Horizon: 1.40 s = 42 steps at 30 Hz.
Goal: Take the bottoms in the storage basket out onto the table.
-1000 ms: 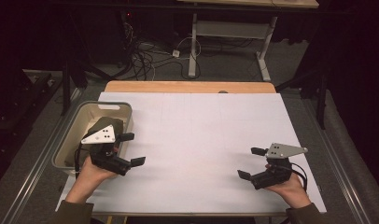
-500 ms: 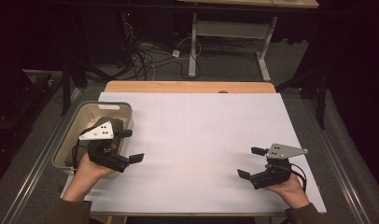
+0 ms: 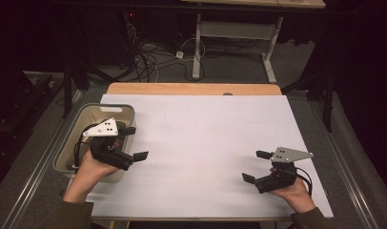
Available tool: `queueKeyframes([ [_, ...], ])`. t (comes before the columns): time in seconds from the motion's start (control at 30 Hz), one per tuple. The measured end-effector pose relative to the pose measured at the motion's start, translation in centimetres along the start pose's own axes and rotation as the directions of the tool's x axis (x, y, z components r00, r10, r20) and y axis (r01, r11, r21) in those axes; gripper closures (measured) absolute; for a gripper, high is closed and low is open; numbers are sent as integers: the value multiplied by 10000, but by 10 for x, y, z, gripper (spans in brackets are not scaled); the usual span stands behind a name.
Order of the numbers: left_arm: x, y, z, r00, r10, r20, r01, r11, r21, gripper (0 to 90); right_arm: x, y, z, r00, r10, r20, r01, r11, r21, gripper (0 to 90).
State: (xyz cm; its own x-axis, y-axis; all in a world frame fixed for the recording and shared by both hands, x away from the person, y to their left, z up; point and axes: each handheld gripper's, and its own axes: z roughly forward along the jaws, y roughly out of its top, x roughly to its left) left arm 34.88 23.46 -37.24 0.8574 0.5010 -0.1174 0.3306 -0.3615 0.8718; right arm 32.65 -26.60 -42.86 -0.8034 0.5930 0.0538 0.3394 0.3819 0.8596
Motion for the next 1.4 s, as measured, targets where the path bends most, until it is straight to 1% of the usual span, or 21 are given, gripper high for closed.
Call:
queueKeyframes([
  [0.07,1,4,-1,10000,-2,68,2,10000,-99,0,0,0,0,10000,12,20,-12,10000,-49,12],
  [0.23,4,13,2,9999,97,91,-97,10000,9,0,1,0,1,10000,-28,2,28,10000,-63,11],
  [0.37,7,15,3,9999,118,59,-118,9999,31,0,1,0,1,10000,-39,13,39,10000,-60,10],
  [0.6,15,20,3,9999,30,109,-30,10000,-25,0,0,-1,2,10000,-28,28,29,10000,-70,10],
  [0.77,19,22,3,9999,13,115,-14,10000,97,0,0,-2,3,10000,-75,3,75,9999,-66,10],
  [0.97,19,23,2,10000,54,12,-54,9997,241,0,0,-4,5,9999,-133,10,133,9999,-80,10],
  [1.0,20,23,2,9999,82,-123,-77,9993,357,0,0,-5,6,9999,-135,-20,135,9999,-44,9],
  [1.1,22,23,2,9998,75,-174,-69,9994,346,0,0,-7,7,9999,-132,-60,132,9999,-11,9],
  [1.13,23,24,1,9997,13,-227,-6,9996,296,0,-1,-9,7,9999,-123,-92,123,9999,-5,9],
  [1.4,26,23,-1,9992,-73,-396,84,9996,284,0,-3,-12,7,10000,11,-45,-11,10000,10,9],
])
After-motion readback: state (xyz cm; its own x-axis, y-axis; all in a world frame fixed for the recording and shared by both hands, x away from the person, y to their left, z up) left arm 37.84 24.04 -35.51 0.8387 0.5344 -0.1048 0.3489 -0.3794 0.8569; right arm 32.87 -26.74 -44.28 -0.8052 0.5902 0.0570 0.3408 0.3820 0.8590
